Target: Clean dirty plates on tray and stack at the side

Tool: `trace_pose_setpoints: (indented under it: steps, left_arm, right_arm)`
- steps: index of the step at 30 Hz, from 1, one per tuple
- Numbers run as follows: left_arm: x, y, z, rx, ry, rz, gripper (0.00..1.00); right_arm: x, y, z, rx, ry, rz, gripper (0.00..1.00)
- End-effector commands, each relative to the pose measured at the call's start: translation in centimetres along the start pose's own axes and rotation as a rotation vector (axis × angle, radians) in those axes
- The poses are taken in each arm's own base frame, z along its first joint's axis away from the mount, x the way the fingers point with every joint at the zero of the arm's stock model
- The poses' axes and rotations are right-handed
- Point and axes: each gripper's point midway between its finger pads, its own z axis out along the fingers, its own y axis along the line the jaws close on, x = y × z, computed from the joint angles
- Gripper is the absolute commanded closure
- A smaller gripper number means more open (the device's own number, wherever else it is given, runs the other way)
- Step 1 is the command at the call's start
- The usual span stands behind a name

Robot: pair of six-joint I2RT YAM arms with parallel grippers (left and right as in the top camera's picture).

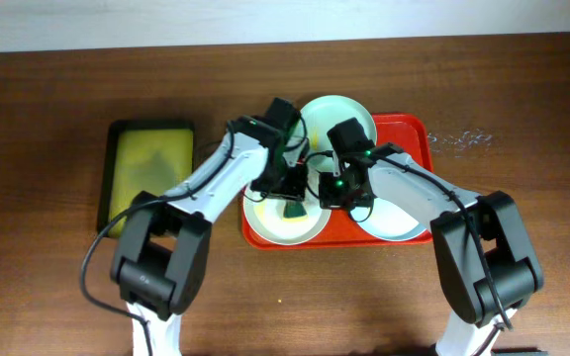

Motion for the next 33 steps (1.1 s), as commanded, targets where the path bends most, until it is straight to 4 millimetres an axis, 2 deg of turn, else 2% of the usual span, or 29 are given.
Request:
trace_pose_setpoints:
  steps: [1,5,10,14,17,21,24,28,30,33]
  left_arm:
    - [0.9,0.6,2.2,-0.044,0.044,-0.072,0.64]
    - [0.7,2.5,2.2,-0.150,0.021,-0.109,0.67]
    - [0.0,2.2,3.2,-0.148,-0.001,-0.137,0.76]
    - [-0.2,3.2,3.0,-0.199,-0.020,-0.159,0.91]
    - [-0.1,5.2,2.5,-0.328,-0.037,-0.155,1.00]
    - [0.5,8.1,1.2,-0.456,-0.026,-0.180,1.00]
    - [0.4,9.5,-1.0,-0.455,-0.043,-0.227,1.00]
    - [-0.2,8.7,-2.6,-0.428,-0.090,-0.225,1.00]
    - [-0.1,7.8,-2.7,-0.381,-0.086,-0.226,1.00]
    - [-0.1,2.9,-0.4,-0.113,-0.052,-0.202,1.00]
  right_arm:
    - [0.1,-0.5,0.6,0.019,0.004,-0.007,0.96]
    - [0.1,-0.5,0.6,0.019,0.004,-0.011,0.96]
    - [0.1,-0.5,0.6,0.019,0.004,-0.011,0.96]
    - [0.1,-0.5,0.6,0.019,0.004,-0.011,0.96]
    - [0.1,-0.5,0.6,0.019,0.004,-0.011,0.96]
    - [0.1,-0.5,0.6,0.020,0.004,-0.011,0.96]
    - [0.1,-0.5,0.6,0.020,0.004,-0.011,0.96]
    - [0.0,-0.4,0.6,0.018,0.001,-0.012,0.96]
    - [0.0,-0.4,0.6,0.018,0.000,-0.012,0.96]
    - [-0.1,-0.4,0.6,0.017,-0.003,-0.013,0.96]
